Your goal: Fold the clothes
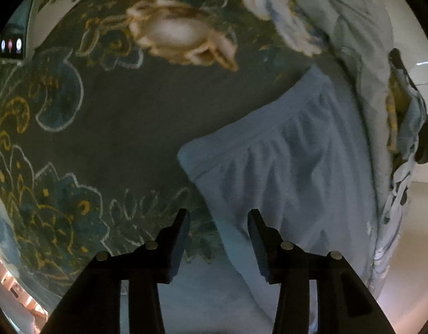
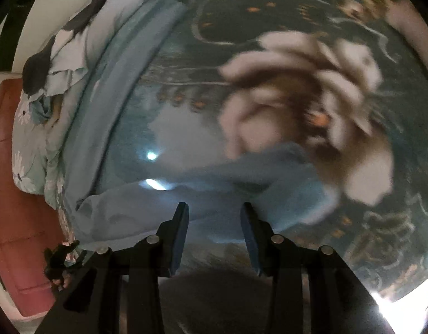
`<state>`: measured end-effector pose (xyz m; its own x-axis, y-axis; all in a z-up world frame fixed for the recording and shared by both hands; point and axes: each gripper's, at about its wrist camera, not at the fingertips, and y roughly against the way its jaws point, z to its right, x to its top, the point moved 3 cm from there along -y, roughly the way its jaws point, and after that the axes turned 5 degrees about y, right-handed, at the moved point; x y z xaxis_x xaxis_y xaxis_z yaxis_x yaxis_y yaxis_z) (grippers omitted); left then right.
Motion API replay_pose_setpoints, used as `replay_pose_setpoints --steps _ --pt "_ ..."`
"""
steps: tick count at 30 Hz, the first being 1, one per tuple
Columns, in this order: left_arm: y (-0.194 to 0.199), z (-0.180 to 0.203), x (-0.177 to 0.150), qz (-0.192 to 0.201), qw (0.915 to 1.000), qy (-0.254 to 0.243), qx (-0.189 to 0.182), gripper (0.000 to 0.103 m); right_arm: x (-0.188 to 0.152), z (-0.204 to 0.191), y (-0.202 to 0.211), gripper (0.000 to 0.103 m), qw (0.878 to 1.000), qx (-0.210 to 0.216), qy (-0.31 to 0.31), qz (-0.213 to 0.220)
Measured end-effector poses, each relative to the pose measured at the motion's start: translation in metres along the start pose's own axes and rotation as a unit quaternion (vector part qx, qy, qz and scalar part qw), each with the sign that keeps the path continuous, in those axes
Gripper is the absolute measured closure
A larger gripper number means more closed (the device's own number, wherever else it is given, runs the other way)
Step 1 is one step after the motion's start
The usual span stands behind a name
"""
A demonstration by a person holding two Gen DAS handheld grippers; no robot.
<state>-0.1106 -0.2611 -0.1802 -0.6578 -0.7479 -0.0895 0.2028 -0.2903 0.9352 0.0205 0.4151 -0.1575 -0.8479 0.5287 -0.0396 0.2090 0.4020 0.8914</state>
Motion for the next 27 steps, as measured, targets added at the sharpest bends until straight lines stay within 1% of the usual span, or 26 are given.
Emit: replay_pose_setpoints --steps 1,5,7,10,13,17,21,26,27 --pt "-0.003 -0.002 -0.001 -0.002 1.0 0.0 0.003 0.056 -0.004 0.007 0.003 0.063 1.0 -0.004 -0.007 0.0" --pt "-0.004 -0.011 -0.003 -0.005 0.9999 0.001 -0.012 0.056 -0.02 0.039 0.017 0.063 0.999 -0.017 -0.042 0.003" --pt "-0.004 -0.013 -0.002 -0.008 0.9999 0.002 -0.014 0.056 -0.024 0.051 0.024 0.063 0.998 -0.012 -0.06 0.012" --pt "-0.005 -0.011 0.0 -0.009 0.9999 -0.001 -0.01 0.056 -0.03 0.062 0.035 0.063 0.995 0.016 -0.094 0.028" --pt "-0.007 -0.007 0.001 -0.009 0.9999 -0.006 -0.001 0.056 -0.022 0.055 0.034 0.063 0.993 0.023 -0.109 0.028" --pt "-0.009 -0.005 0.002 -0.01 0.9999 -0.007 0.0 0.056 -0.012 0.045 0.032 0.063 0.991 0.032 -0.129 0.029" --pt "-0.01 -0.003 0.003 -0.01 0.9999 -0.009 0.0 0.055 -0.005 0.049 0.023 0.063 0.982 0.005 -0.189 0.02" --pt "-0.012 0.0 0.005 -0.011 0.9999 -0.01 0.0 0.052 0.0 0.05 0.015 0.063 0.981 -0.059 -0.185 0.012" --pt "-0.012 0.001 0.005 -0.011 0.9999 -0.012 0.001 0.052 -0.002 0.049 0.014 0.063 0.982 -0.066 -0.177 0.007"
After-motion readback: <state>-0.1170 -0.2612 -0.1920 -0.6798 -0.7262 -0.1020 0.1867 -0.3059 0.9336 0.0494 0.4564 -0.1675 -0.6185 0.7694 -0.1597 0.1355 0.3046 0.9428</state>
